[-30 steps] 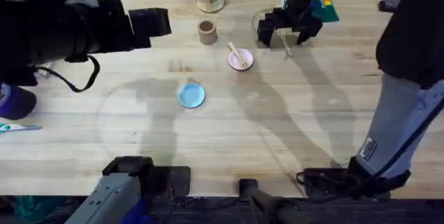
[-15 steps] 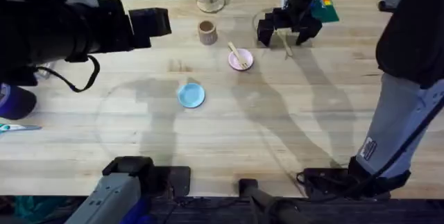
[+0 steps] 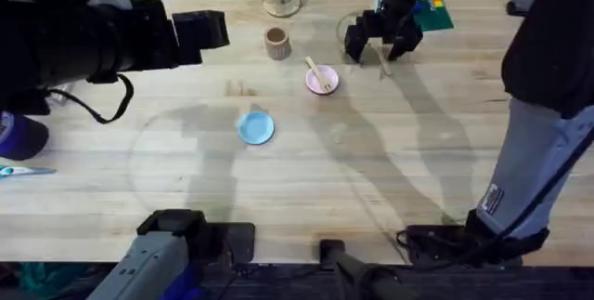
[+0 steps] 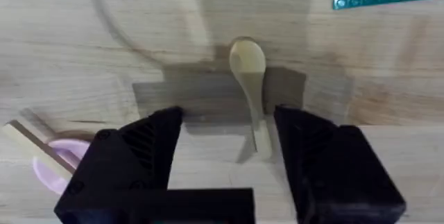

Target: Pick up a utensil and set it on the pink plate, then put the other utensil in the container.

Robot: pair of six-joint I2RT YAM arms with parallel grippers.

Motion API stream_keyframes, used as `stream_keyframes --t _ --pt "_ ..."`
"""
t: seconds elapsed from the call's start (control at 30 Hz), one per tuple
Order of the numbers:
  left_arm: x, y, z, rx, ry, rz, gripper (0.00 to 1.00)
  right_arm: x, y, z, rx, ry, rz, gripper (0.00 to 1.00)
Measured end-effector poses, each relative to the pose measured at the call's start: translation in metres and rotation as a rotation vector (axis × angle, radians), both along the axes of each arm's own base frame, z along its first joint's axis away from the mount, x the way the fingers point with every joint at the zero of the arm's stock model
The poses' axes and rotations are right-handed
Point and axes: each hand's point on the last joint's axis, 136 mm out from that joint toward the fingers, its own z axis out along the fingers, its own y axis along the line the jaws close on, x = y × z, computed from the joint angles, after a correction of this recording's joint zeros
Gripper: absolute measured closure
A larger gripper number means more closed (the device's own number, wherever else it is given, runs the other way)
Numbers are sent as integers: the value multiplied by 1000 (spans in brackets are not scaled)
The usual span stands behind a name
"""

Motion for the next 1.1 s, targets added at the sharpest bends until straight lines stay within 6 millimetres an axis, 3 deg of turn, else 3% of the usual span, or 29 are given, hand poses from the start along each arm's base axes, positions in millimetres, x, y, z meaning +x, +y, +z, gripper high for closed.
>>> stream_keyframes --t 0.13,0.27,0.47,0.6,0.7,1.1 --pt "0 0 0 0 0 0 8 0 1 0 1 0 1 286" --pt "0 0 0 0 0 0 8 1 1 0 1 -4 1 560" --pt "0 0 0 0 0 0 8 3 -1 0 0 -9 -4 869" --pt "0 0 0 0 0 0 8 2 -2 0 8 -6 -8 883" --pt "0 0 0 0 0 0 8 4 -2 1 12 -9 -10 957" --pt "0 0 0 0 0 0 8 4 -1 2 14 -7 100 968"
